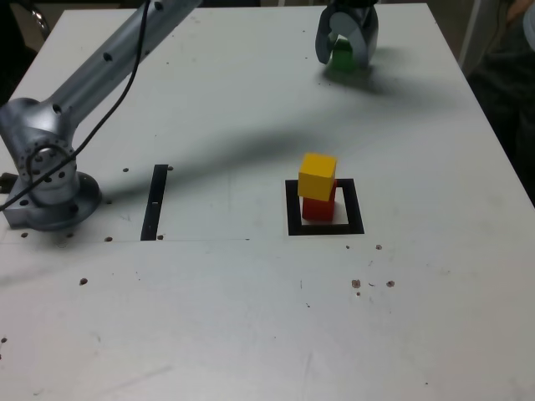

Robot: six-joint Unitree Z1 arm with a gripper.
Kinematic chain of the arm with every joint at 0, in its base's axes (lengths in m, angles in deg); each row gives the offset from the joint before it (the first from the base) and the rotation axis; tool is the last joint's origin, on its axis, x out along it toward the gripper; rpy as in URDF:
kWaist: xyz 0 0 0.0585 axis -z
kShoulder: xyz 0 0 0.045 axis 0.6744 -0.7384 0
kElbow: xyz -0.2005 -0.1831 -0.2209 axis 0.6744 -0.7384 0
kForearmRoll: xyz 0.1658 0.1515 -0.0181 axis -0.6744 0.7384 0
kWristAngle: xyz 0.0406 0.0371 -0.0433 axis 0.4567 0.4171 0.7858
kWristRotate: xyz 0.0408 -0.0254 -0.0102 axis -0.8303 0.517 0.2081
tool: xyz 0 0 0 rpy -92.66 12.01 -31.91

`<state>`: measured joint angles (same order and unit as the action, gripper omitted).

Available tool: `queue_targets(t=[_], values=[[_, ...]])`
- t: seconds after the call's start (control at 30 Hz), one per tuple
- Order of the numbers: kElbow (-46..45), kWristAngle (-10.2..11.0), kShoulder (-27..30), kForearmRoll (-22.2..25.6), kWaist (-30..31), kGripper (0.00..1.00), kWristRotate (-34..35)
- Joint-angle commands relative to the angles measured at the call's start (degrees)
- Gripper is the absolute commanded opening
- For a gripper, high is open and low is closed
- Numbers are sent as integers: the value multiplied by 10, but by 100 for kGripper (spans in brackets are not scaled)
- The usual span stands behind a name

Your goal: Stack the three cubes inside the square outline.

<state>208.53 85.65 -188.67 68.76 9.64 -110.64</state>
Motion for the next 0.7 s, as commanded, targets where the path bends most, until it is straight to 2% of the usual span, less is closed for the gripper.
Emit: queue_targets(t=[0.0,0.4,0.67], values=[[0,-4,0,2,-2,13,1],[-4,3,1,4,-2,8,6],[16,-7,31,37,10,8,7]])
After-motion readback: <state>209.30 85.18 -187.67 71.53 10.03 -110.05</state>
